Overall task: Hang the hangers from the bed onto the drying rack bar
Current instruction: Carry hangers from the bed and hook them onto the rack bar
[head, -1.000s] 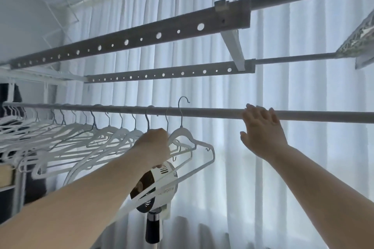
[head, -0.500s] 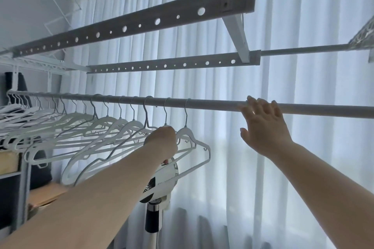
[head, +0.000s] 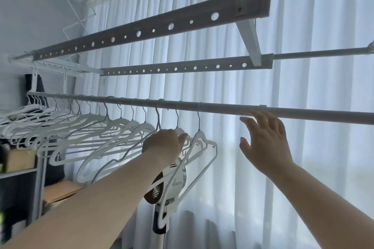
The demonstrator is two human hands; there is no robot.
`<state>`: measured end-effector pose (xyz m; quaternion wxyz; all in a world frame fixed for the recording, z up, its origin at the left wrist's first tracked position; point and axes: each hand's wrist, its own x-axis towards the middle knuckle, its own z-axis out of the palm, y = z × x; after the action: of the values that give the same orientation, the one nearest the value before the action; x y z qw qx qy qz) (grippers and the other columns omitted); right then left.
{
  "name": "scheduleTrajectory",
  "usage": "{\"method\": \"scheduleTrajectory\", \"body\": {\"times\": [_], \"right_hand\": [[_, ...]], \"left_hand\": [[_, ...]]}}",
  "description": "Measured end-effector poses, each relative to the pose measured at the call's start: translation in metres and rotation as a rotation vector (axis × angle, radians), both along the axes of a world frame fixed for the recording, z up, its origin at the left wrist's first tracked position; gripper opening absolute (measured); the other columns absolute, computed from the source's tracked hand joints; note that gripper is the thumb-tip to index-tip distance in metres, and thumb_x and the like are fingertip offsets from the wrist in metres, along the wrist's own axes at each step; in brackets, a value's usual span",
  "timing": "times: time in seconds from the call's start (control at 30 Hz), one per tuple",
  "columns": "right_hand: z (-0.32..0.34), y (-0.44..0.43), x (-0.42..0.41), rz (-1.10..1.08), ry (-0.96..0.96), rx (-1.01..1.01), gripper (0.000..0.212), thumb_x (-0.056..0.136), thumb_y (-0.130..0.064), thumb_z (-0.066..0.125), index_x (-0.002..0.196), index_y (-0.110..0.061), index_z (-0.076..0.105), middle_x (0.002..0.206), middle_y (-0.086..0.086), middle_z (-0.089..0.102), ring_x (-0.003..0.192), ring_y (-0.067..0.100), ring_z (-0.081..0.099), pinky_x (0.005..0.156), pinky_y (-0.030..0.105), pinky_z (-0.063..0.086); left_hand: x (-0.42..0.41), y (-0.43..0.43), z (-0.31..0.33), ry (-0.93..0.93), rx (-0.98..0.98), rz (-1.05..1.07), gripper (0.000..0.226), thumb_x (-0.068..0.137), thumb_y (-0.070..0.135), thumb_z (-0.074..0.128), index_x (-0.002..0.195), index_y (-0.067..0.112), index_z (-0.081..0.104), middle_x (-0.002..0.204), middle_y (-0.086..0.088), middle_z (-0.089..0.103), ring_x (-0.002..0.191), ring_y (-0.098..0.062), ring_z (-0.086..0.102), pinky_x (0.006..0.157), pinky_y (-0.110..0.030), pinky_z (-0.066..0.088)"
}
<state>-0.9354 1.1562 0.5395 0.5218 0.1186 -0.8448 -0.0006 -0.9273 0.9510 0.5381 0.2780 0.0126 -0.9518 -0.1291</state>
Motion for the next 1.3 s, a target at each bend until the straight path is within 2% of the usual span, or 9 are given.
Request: {"method": "scheduleTrajectory", "body": {"times": [0.07,0.13,0.3,0.47,0.63,0.9,1.1,1.23,1.3], "right_hand": [[-0.001,-0.014,0.01,0.034,-0.034,-0.068,0.039,0.064,-0.009,0.077,0.101,-0.004,0.065,0.116,0.015,0.062,0.117,0.039,0.052,0.101,0.036,0.02],[0.0,-0.027,0.022,0.069,-0.123,-0.079,0.029,0.084,-0.017,0.057,0.113,-0.01,0.056,0.126,0.005,0.053,0.127,0.029,0.039,0.1,0.028,0.013],[0.019,-0.076,0.062,0.157,-0.267,-0.152,0.021,0.093,-0.02,0.039,0.102,-0.011,0.054,0.103,0.004,0.065,0.094,0.026,0.055,0.073,0.029,0.037],[0.021,-0.156,0.109,0.31,-0.345,-0.224,0.021,0.091,-0.021,0.04,0.097,-0.015,0.059,0.096,0.006,0.067,0.085,0.028,0.059,0.068,0.027,0.038],[-0.025,-0.278,0.181,0.499,-0.513,-0.045,0.018,0.092,-0.022,0.04,0.093,-0.014,0.057,0.092,0.005,0.068,0.086,0.027,0.061,0.065,0.027,0.036],[-0.111,-0.464,0.319,0.861,-0.73,0.266,0.02,0.094,-0.033,0.041,0.085,-0.016,0.049,0.084,0.006,0.057,0.086,0.027,0.058,0.066,0.027,0.04],[-0.18,-0.592,0.425,1.107,-0.877,0.477,0.026,0.095,-0.029,0.039,0.069,-0.025,0.043,0.085,0.004,0.057,0.088,0.027,0.059,0.065,0.025,0.037],[-0.23,-0.665,0.484,1.176,-0.931,0.645,0.021,0.095,-0.03,0.038,0.091,-0.016,0.054,0.108,0.007,0.064,0.101,0.027,0.06,0.07,0.026,0.039],[-0.257,-0.702,0.515,1.218,-0.988,0.732,0.016,0.095,-0.029,0.038,0.086,-0.018,0.046,0.108,0.006,0.064,0.101,0.025,0.059,0.068,0.023,0.035]], "left_hand": [[0.012,-0.012,-0.001,0.068,0.018,-0.008,0.044,0.098,0.04,0.028,0.103,0.009,0.06,0.105,-0.012,0.064,0.098,-0.031,0.058,0.077,-0.033,0.043],[0.027,-0.028,-0.005,0.121,0.03,-0.019,0.037,0.097,0.033,0.033,0.094,0.01,0.061,0.098,-0.011,0.063,0.088,-0.029,0.056,0.072,-0.031,0.041],[0.083,-0.086,-0.01,0.213,0.0,-0.011,0.032,0.098,0.029,0.032,0.072,0.015,0.045,0.069,0.0,0.05,0.073,-0.023,0.047,0.063,-0.028,0.034],[0.171,-0.17,-0.037,0.196,0.035,0.119,0.031,0.096,0.034,0.037,0.076,0.019,0.055,0.078,0.002,0.06,0.079,-0.021,0.056,0.058,-0.026,0.033],[0.295,-0.268,-0.098,0.04,0.123,0.352,0.027,0.095,0.034,0.037,0.084,0.024,0.059,0.091,0.002,0.067,0.087,-0.018,0.059,0.066,-0.025,0.037],[0.533,-0.408,-0.212,-0.111,0.435,0.856,0.032,0.094,0.029,0.04,0.062,0.023,0.043,0.082,0.0,0.066,0.075,-0.021,0.058,0.066,-0.026,0.042],[0.688,-0.446,-0.296,-0.169,0.594,1.221,0.031,0.092,0.026,0.041,0.062,0.017,0.041,0.079,-0.003,0.066,0.078,-0.024,0.06,0.065,-0.027,0.04],[0.762,-0.448,-0.348,-0.208,0.765,1.42,0.035,0.093,0.027,0.04,0.059,0.021,0.04,0.07,0.004,0.062,0.072,-0.017,0.059,0.063,-0.024,0.038],[0.795,-0.46,-0.367,-0.216,0.808,1.531,0.036,0.094,0.028,0.04,0.059,0.023,0.04,0.064,0.005,0.055,0.067,-0.015,0.052,0.063,-0.025,0.038]]}}
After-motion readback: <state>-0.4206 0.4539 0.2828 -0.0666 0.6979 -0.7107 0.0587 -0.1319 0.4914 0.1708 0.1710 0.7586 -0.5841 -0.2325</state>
